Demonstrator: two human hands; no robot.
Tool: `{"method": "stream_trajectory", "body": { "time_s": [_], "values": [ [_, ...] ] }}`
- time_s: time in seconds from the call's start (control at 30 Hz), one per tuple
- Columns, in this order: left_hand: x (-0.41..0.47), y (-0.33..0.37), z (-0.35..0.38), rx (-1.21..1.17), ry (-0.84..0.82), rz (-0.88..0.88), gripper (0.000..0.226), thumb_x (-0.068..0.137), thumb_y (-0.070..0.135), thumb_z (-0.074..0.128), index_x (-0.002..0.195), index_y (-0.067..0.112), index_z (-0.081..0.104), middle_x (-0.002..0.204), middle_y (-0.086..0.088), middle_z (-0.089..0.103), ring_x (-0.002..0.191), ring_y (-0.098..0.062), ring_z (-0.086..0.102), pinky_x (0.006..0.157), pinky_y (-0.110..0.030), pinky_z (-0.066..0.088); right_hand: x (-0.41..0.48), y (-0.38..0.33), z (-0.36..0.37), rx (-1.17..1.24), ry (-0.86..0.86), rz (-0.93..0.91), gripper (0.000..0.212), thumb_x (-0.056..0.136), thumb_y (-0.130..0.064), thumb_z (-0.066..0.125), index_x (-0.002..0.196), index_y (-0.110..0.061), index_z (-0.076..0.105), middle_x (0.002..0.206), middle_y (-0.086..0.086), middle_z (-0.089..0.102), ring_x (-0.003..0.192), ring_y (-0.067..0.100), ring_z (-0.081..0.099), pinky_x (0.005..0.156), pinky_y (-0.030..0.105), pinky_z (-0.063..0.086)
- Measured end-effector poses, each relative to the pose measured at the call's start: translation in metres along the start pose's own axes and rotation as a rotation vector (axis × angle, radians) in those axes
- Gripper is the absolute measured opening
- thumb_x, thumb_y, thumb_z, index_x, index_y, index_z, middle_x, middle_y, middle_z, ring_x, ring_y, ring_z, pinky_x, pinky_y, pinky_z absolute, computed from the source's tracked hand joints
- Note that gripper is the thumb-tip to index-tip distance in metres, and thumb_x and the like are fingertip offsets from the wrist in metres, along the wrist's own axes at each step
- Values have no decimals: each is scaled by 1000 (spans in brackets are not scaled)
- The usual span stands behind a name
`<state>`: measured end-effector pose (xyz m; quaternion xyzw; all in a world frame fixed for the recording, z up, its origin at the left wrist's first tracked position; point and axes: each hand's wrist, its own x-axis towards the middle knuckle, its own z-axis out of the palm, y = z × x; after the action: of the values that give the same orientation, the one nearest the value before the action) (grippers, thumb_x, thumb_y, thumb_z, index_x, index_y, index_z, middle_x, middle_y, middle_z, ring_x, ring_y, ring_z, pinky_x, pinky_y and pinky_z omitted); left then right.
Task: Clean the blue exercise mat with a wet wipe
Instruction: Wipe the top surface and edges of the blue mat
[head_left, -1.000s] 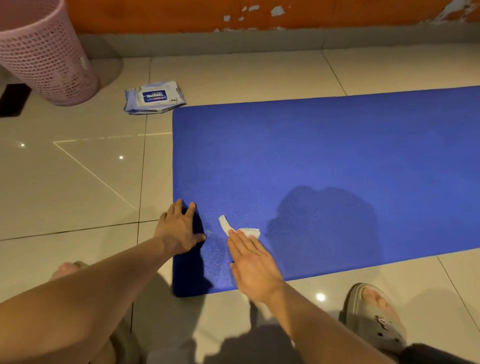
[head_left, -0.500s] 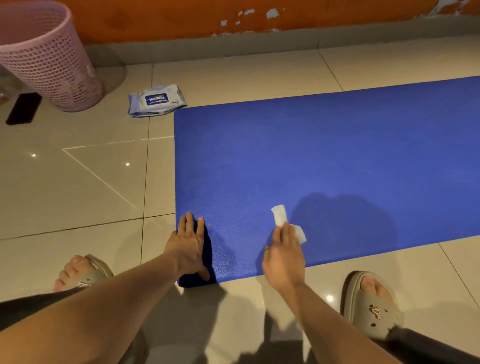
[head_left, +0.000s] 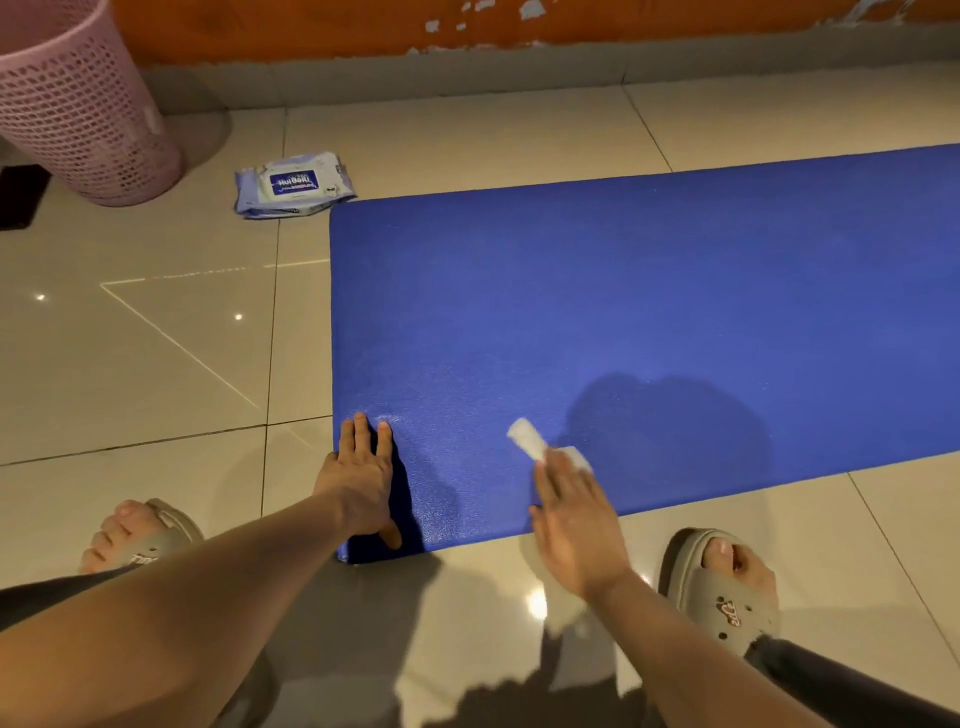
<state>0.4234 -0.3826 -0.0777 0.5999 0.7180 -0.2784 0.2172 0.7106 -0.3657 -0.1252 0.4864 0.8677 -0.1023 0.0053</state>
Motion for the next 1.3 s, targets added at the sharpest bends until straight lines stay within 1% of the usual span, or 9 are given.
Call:
{"method": "stream_trajectory", "body": {
  "time_s": [0.13,0.23,0.43,0.6,0.87,0.97,1.1,1.23,1.3],
  "values": [
    [-1,2,-2,12,-6,-15,162,60,71,85,155,5,-27,164,-25,-23,154,-42,-16,126,-44,21,-6,24,-7,43,-72,274,63,101,-41,22,152,-8,37,162,12,30,150,32,27,122,45,26],
    [-2,4,-4,9,-4,-25,162,59,71,86,155,5,-27,164,-25,-23,154,-42,-16,125,-43,23,2,-15,-11,165,-95,307,66,103,-39,33,159,-6,22,166,14,21,152,35,21,123,45,23],
    [-5,2,-1,-34,11,-43,161,59,71,86,157,11,-26,165,-20,-26,155,-37,-18,125,-41,23,2,-111,10,270,-99,28,68,96,-25,54,156,-4,31,164,14,26,153,33,21,123,47,24],
    [-9,-3,3,-97,46,-40,159,57,69,87,159,17,-24,166,-15,-26,156,-31,-18,125,-41,21,-2,-78,2,86,-78,-263,62,91,-22,53,150,-6,43,157,9,41,147,30,34,118,47,34],
    [-15,-3,8,-163,101,-43,157,57,64,90,161,19,-18,168,-12,-21,157,-28,-15,125,-41,21,13,-36,1,127,-36,255,60,100,-31,48,146,7,39,156,25,35,145,41,33,117,50,34],
    [-14,-2,11,-183,116,-54,157,56,63,91,161,20,-17,168,-11,-20,157,-28,-14,125,-41,21,25,-80,5,186,-57,123,61,97,-31,39,146,6,39,164,24,22,147,38,29,119,47,31],
    [-14,-1,14,-184,137,-74,154,59,63,89,161,20,-18,169,-10,-20,157,-27,-13,125,-41,23,29,-121,3,201,-226,-120,63,105,-29,36,159,-4,17,170,8,-5,157,24,-7,127,38,5],
    [-16,-3,17,-199,139,-72,152,59,63,89,162,21,-15,169,-9,-16,157,-26,-11,124,-41,24,27,-87,-6,208,-74,-336,64,93,-16,51,154,-6,36,164,7,31,153,23,22,120,43,31],
    [-17,-2,15,-199,136,-78,152,58,62,90,162,21,-13,169,-10,-14,158,-26,-9,123,-41,25,21,-51,-22,276,-39,-274,78,85,-6,53,158,-20,30,163,-9,30,142,13,32,117,31,33]
  ]
}}
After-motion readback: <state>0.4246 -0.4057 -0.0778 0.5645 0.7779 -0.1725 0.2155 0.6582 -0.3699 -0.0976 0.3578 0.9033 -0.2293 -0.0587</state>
